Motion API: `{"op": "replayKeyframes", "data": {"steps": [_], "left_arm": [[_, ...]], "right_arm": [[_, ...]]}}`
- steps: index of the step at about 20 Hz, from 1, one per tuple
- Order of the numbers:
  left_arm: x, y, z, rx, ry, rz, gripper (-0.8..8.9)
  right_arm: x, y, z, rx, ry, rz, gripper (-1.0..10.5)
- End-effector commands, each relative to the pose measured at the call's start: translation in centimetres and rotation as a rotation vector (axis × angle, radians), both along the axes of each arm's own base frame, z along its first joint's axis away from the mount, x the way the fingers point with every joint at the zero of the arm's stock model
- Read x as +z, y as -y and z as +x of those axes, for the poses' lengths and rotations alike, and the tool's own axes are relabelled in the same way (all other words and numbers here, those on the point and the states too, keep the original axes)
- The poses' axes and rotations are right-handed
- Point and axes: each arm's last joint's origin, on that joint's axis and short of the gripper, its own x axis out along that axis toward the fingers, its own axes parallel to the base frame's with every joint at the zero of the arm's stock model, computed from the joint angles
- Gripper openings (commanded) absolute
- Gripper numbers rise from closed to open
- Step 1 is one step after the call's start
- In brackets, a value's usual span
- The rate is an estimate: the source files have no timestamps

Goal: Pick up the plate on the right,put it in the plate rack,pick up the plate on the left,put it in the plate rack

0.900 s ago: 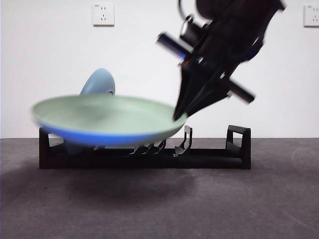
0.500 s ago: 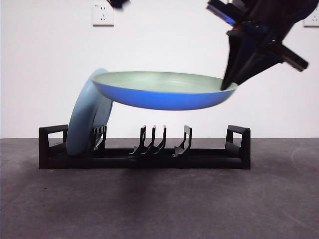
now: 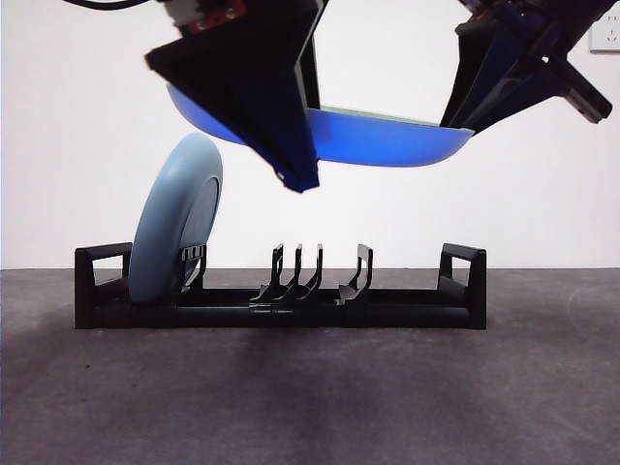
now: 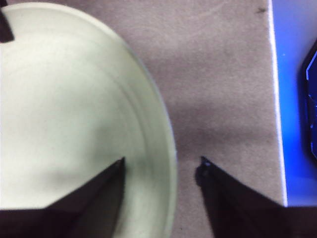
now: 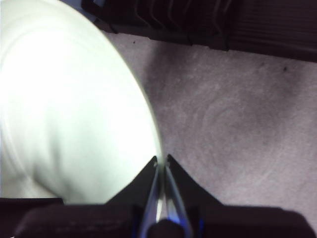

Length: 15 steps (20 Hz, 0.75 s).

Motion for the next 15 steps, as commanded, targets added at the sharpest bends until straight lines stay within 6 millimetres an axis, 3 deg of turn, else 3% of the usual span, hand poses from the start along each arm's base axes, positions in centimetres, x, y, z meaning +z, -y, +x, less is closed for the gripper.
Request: {"op": "replayKeyframes", "data": {"steps": [1, 5, 8, 10, 11, 15], "left_arm": [[-0.2, 0.1, 0.1, 0.0, 0.004, 0.007, -0.08], [-0.2, 0.1, 0.1, -0.001, 0.007, -0.001, -0.08], [0.0, 0.4, 0.1, 0.007, 0.008, -0.037, -0.08], [0.1, 0.5, 0.3, 0.043, 0.001, -0.086, -0.08], [0.2, 0.6, 0.5, 0.072, -0.013, -0.129, -0.08], [0.9, 0.9, 1.8, 0.18, -0.078, -0.327, -0.09]], "right_arm": [[0.6, 0.3, -0.3, 0.01, 0.033, 0.013, -0.1], [1.1, 0.8, -0.4, -0.001, 0.055, 0.018, -0.1], [1.8, 1.1, -1.0, 0.01, 0.099, 0.02, 1.1], [3.1, 1.8, -1.4, -0.004, 0.193, 0.035, 3.3], [4.2, 2.3, -1.9, -0.022, 0.264, 0.051, 3.9], [8.5, 4.5, -4.8, -0.208, 0.578, 0.007, 3.8]]}}
